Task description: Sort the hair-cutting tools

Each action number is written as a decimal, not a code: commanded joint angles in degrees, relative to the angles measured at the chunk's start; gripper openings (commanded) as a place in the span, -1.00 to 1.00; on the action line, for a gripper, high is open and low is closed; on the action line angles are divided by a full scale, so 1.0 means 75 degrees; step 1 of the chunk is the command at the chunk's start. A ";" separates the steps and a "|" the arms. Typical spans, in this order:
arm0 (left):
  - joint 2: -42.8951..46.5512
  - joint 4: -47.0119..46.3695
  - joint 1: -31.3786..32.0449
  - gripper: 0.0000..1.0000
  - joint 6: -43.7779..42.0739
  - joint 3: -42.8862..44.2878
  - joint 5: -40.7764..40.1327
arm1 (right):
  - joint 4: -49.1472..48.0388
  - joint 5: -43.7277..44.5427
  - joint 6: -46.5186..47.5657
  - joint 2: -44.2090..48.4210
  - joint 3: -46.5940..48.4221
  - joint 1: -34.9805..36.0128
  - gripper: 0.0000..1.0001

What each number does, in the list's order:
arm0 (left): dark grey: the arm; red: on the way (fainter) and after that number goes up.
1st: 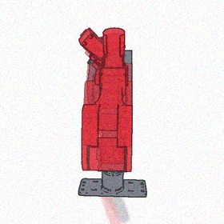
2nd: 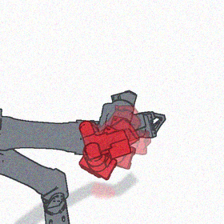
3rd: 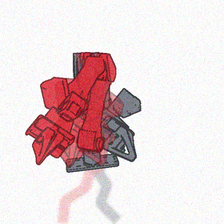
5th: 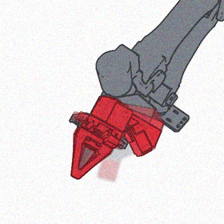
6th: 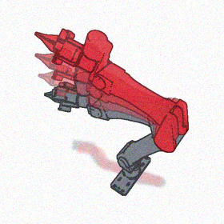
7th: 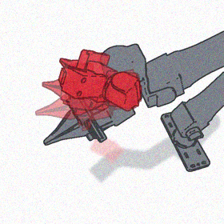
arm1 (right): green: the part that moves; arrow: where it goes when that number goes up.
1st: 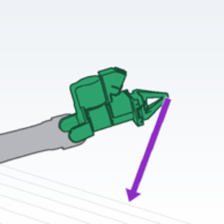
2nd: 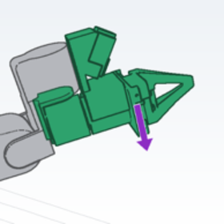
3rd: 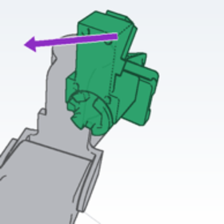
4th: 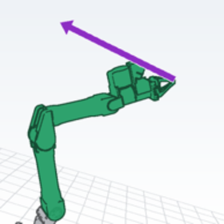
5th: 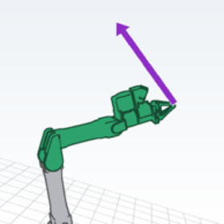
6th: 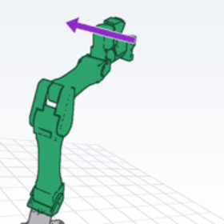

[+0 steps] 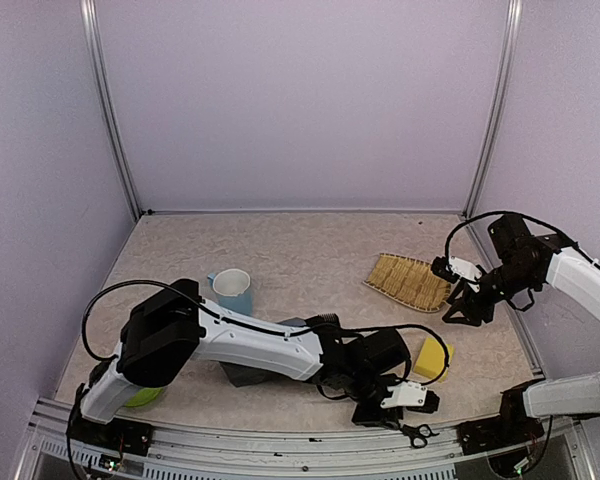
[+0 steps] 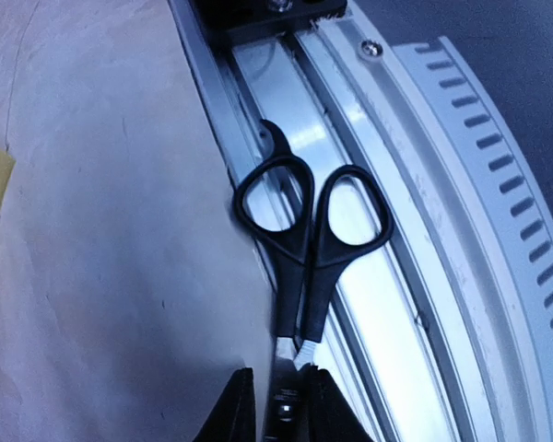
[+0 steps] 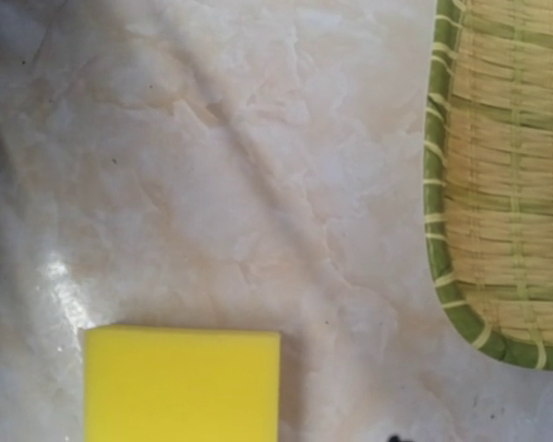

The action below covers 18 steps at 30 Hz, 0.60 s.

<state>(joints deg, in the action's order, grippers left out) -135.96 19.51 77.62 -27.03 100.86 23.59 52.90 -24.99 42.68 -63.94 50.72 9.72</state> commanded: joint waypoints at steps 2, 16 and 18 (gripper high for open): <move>0.0953 -0.0636 -0.0242 -0.64 0.1682 -0.2117 -0.1354 | -0.0040 0.0069 -0.0065 0.0018 -0.0082 -0.0048 0.00; 0.2208 -0.2245 -0.0247 -0.63 0.4741 -0.4244 -0.3318 | 0.0132 0.0063 0.0130 -0.0770 -0.0604 0.1268 -0.19; 0.2490 -0.2673 -0.0164 -0.36 0.4814 -0.4531 -0.3474 | 0.0210 -0.0253 0.0384 -0.1048 -0.0509 0.1455 -0.22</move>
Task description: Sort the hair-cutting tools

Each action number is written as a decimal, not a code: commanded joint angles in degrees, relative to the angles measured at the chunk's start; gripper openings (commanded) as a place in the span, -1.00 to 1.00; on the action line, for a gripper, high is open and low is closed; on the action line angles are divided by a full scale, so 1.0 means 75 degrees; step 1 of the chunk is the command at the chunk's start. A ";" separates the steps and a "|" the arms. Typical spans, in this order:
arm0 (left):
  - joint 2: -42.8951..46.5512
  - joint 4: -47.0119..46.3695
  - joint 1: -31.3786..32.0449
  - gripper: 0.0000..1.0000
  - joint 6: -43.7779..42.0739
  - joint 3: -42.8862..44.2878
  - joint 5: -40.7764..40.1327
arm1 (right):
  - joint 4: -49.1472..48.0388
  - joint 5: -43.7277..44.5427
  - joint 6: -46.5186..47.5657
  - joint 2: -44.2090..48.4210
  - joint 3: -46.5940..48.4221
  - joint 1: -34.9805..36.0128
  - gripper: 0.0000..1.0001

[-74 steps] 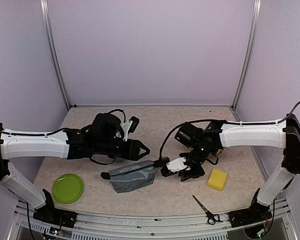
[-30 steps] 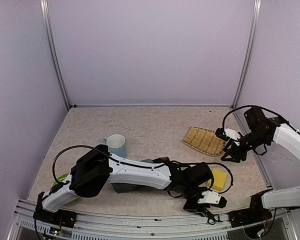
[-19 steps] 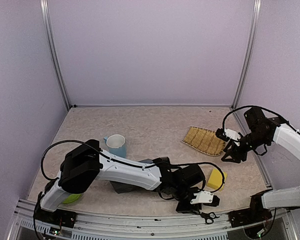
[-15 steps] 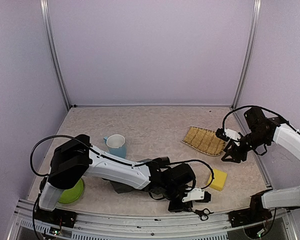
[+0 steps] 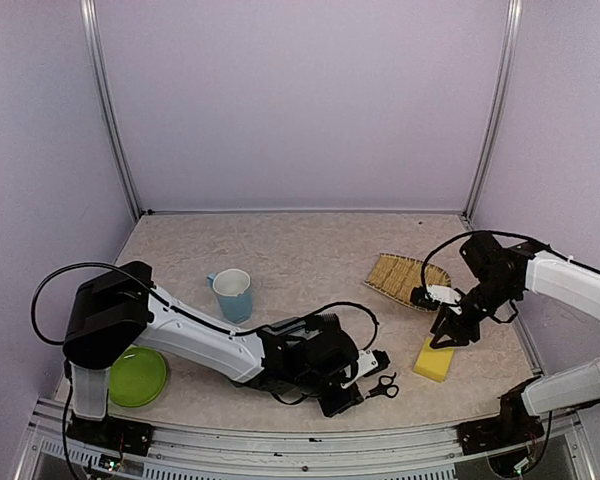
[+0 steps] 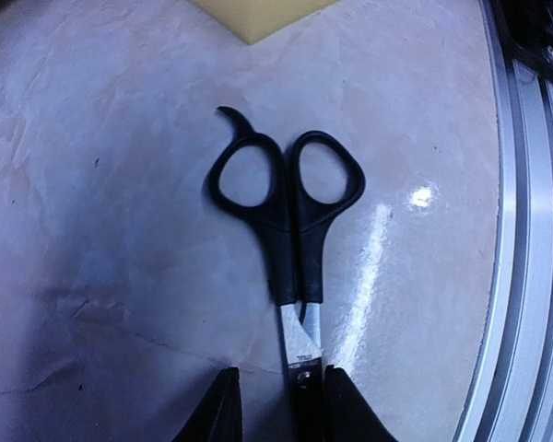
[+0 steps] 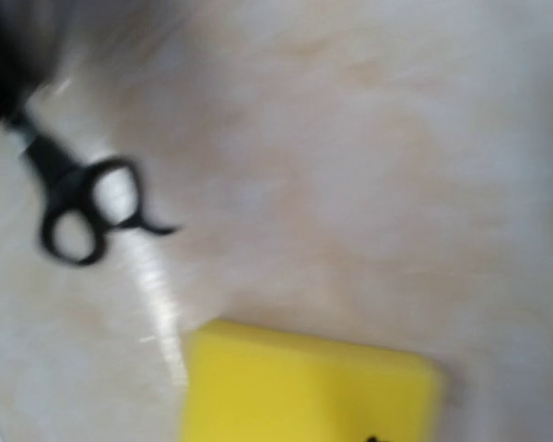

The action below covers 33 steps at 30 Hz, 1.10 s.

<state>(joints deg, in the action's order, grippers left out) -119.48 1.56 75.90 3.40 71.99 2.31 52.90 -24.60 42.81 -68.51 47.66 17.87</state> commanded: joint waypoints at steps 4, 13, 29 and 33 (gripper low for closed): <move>0.0979 -0.0717 0.0375 -0.11 0.0547 -0.0865 -0.0972 | -0.0044 -0.0493 0.0557 -0.1048 0.0187 0.0848 -0.23; 0.2760 -0.1083 0.0568 -0.05 0.1515 -0.1861 -0.2098 | -0.0393 -0.0588 0.1050 -0.1701 0.0187 0.2350 -0.47; 0.3871 -0.1532 0.0431 -0.06 0.2594 -0.2755 -0.3157 | -0.1903 0.1408 0.1054 -0.0992 -0.1325 0.4472 -0.43; 0.4059 -0.1566 0.0345 -0.06 0.2792 -0.2887 -0.3319 | -0.2208 0.1563 0.0948 -0.1163 -0.1347 0.4612 -0.46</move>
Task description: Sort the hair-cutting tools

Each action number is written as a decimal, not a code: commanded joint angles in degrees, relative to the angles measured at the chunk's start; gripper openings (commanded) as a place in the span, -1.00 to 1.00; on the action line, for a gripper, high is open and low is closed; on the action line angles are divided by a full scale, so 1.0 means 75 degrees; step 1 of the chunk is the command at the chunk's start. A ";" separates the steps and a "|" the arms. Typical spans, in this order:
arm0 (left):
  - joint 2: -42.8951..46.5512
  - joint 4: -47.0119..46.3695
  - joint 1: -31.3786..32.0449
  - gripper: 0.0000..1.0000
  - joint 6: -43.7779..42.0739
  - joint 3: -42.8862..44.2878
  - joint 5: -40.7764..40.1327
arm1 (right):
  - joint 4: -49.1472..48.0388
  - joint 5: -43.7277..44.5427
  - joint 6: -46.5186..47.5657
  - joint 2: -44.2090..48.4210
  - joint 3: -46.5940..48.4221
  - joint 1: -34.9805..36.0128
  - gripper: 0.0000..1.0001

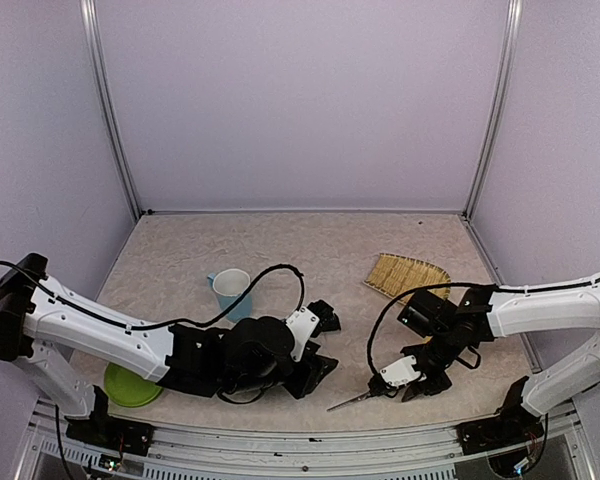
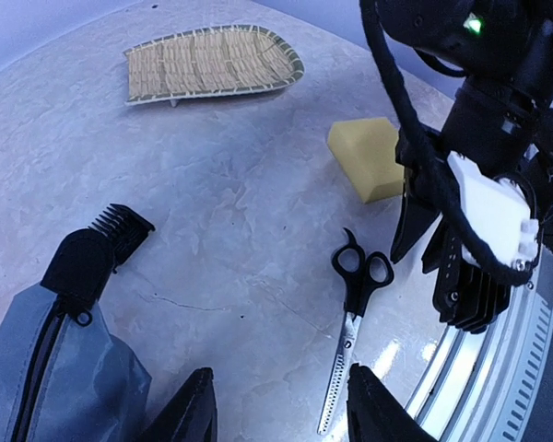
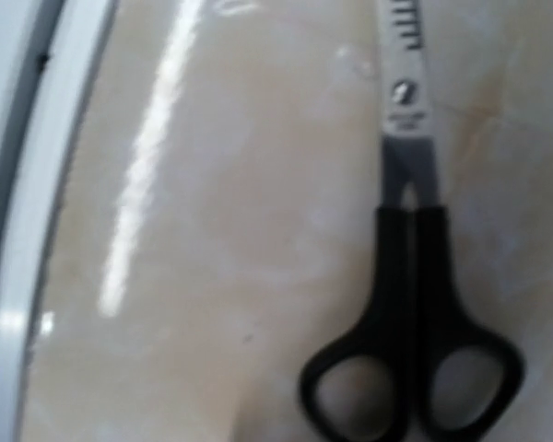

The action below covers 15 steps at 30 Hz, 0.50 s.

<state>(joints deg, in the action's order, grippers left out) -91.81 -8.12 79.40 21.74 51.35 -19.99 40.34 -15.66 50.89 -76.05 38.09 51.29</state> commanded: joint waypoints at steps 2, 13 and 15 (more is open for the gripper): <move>0.0408 -0.0310 -0.0144 -0.05 0.0377 -0.0193 -0.0364 | -0.0599 0.0489 -0.0139 -0.0301 -0.0062 0.0171 -0.47; 0.0179 -0.0317 -0.0582 -0.04 0.0840 -0.0098 0.0526 | -0.0903 0.1130 0.0151 -0.0874 -0.0317 0.0700 -0.81; 0.0011 -0.0223 -0.0758 -0.04 0.1021 0.0058 0.1026 | -0.1139 0.1483 0.0242 -0.0974 -0.0513 0.0912 -0.92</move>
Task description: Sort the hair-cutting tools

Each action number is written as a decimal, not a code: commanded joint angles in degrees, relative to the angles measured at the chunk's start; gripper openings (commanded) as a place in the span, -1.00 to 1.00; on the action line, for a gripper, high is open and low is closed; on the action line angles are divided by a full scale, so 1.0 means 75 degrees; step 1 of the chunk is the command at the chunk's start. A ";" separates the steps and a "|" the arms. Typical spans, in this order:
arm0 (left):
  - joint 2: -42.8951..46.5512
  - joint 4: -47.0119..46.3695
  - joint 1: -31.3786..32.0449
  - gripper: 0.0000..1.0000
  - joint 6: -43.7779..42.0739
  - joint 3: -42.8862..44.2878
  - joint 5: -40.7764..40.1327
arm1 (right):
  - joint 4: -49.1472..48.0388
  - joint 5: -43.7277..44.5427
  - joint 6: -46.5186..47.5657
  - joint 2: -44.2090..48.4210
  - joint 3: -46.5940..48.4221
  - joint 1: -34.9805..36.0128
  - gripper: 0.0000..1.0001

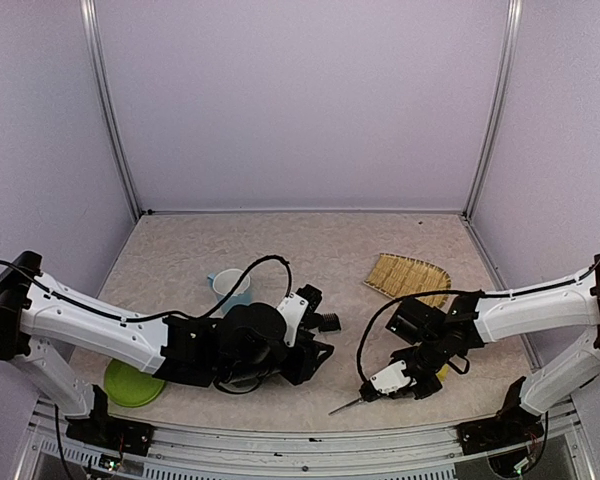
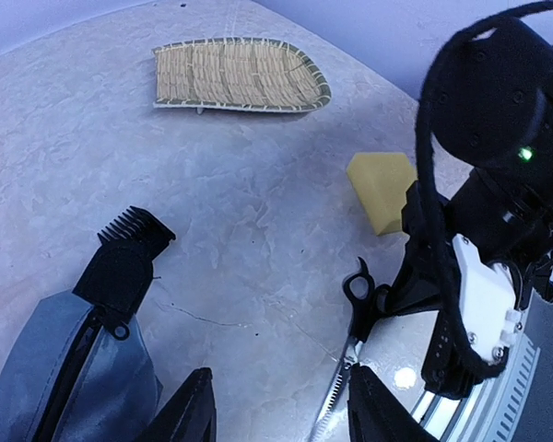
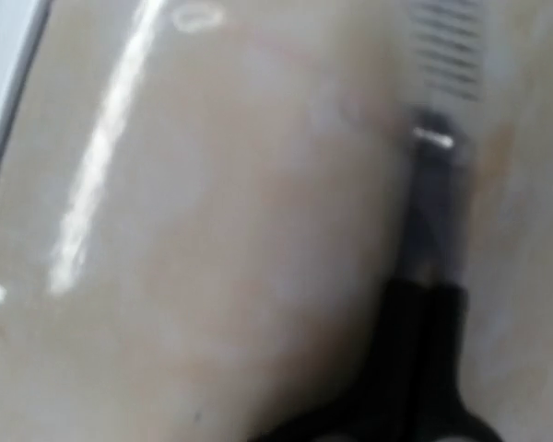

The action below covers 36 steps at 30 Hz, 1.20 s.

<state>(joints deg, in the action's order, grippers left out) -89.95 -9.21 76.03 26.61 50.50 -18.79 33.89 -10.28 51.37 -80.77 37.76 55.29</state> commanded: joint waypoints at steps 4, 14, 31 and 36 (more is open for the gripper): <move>-0.0717 0.0175 -0.0527 -0.04 0.0741 0.0521 0.2029 | -0.0885 0.1387 0.0230 -0.0344 -0.1059 0.0784 -1.00; -0.2141 0.1222 -0.0528 -0.03 0.0733 0.1653 0.2942 | -0.1876 0.2150 0.0482 0.0464 -0.2034 0.1288 -1.00; -0.2915 0.2125 -0.0849 -0.08 0.0529 0.2324 0.3920 | -0.1957 0.2400 0.0463 0.0616 -0.2087 0.1561 -1.00; -0.3265 0.2201 -0.0957 -0.12 0.0395 0.2686 0.4122 | -0.1984 0.2443 0.0474 0.0683 -0.2114 0.1644 -1.00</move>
<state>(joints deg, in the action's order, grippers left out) -112.05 6.13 69.80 31.18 67.61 9.78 10.61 6.50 54.81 -73.87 25.41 66.92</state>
